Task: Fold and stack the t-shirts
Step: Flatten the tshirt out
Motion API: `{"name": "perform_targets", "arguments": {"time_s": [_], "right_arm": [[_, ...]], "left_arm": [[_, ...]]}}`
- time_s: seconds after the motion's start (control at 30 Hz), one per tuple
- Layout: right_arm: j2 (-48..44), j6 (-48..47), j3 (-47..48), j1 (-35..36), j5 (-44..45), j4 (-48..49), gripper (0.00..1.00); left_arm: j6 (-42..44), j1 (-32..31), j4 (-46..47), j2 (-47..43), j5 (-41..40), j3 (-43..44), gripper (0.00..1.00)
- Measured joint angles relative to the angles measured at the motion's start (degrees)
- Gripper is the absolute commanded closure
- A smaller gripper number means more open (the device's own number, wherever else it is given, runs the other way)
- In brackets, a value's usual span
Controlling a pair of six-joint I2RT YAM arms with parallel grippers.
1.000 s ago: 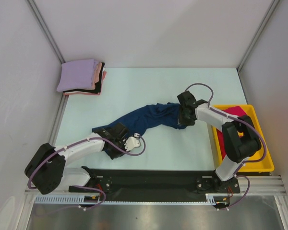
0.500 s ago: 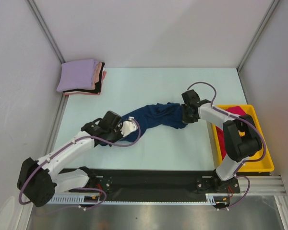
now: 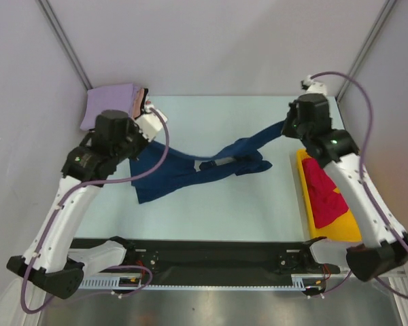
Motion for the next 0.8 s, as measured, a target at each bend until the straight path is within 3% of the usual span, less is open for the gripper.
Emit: {"name": "perform_targets", "arguments": {"time_s": [0.2,0.37,0.53,0.67,0.8], "right_arm": [[-10.3,-1.5,17.2,2.2,5.9,-6.8,1.0],[-11.1,-3.6,36.3,7.3,9.7,-11.8,1.0],[-10.6,-6.9,45.9,7.6,10.2,-11.5,1.0],[-6.5,-11.1,48.0,7.0,10.0,-7.1,1.0],[4.7,-11.8,50.3,-0.8,4.0,-1.4,1.0]], "left_arm": [[0.2,2.2,-2.7,0.4,-4.7,16.3,1.0],[0.4,2.3,-5.6,0.5,-5.9,26.9,1.0],[0.0,2.3,-5.6,0.7,-6.2,34.4,1.0],[0.2,2.6,-3.5,2.6,-6.6,36.4,1.0],[0.2,6.7,0.2,9.6,-6.1,37.0,1.0]]}}
